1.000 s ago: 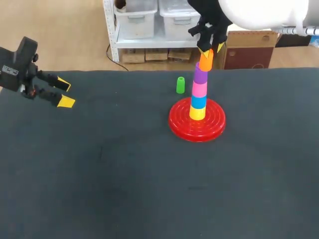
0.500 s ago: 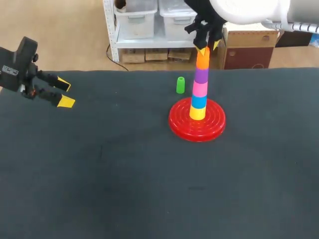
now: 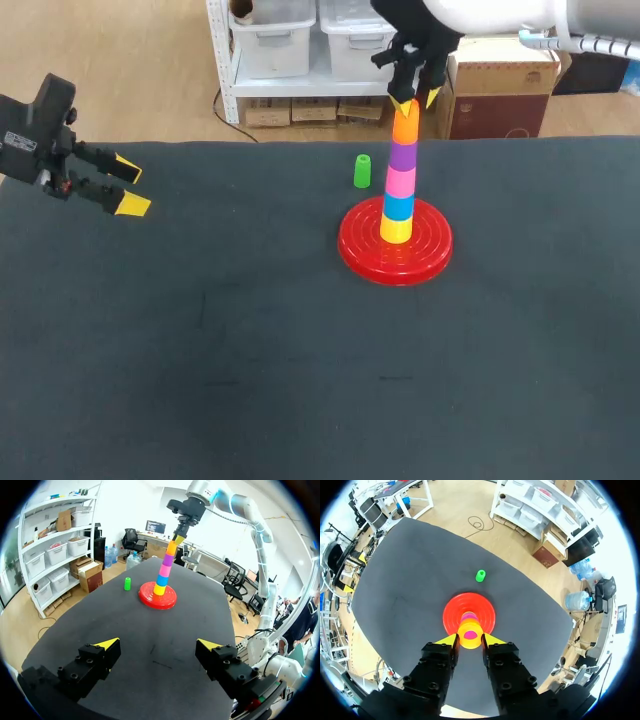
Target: Pick up and stack the cylinders on the red base in this order: pink,purple,orange,green
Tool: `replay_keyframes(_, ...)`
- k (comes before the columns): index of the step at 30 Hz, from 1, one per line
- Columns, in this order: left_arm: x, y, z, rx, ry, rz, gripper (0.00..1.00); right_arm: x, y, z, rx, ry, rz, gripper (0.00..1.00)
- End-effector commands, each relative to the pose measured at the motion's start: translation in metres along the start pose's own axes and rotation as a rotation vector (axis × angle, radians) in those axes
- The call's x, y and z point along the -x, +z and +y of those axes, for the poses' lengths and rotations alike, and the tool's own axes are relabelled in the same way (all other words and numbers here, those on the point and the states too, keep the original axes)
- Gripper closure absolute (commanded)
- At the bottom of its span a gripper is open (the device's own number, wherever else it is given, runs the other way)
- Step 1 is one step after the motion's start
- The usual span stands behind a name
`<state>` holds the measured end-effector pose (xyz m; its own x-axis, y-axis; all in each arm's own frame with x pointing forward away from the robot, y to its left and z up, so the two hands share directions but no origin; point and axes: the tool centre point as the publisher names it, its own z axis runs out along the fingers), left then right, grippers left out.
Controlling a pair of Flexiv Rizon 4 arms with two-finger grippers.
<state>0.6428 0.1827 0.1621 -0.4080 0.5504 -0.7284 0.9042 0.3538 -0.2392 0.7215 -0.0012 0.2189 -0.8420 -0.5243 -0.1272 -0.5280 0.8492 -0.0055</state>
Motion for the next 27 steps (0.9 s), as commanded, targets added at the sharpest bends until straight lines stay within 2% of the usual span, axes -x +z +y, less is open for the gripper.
replay_keyframes(1, -0.001, 0.000, 0.000, 0.000, 0.002, -0.003, 0.00, -0.001, 0.016, 0.006, 0.006, -0.016, 0.004, 1.00)
replay_keyframes(2, -0.001, 0.000, 0.000, 0.000, 0.002, -0.003, 0.00, -0.001, 0.014, 0.007, 0.008, -0.016, -0.002, 1.00)
replay_keyframes(4, -0.001, 0.000, 0.000, 0.000, 0.002, -0.003, 0.00, -0.001, 0.008, 0.009, 0.000, -0.017, -0.010, 0.55)
replay_keyframes(5, -0.001, 0.000, 0.000, 0.000, 0.002, -0.003, 0.00, -0.001, 0.005, 0.011, -0.009, -0.018, -0.022, 0.00)
replay_keyframes(11, -0.001, 0.000, 0.000, 0.000, 0.002, -0.003, 0.00, 0.006, -0.018, 0.013, -0.057, -0.034, -0.071, 0.00)
replay_keyframes(16, -0.001, 0.000, 0.000, 0.000, 0.002, -0.003, 0.00, 0.034, -0.028, 0.009, -0.084, -0.065, -0.085, 0.00)
replay_keyframes(20, -0.001, 0.000, 0.000, 0.000, 0.002, -0.003, 0.00, 0.058, -0.014, -0.002, -0.077, -0.059, -0.061, 0.00)
replay_keyframes(27, -0.001, 0.000, 0.000, 0.000, 0.002, -0.003, 0.00, 0.089, 0.032, -0.015, -0.018, -0.076, 0.012, 0.00)
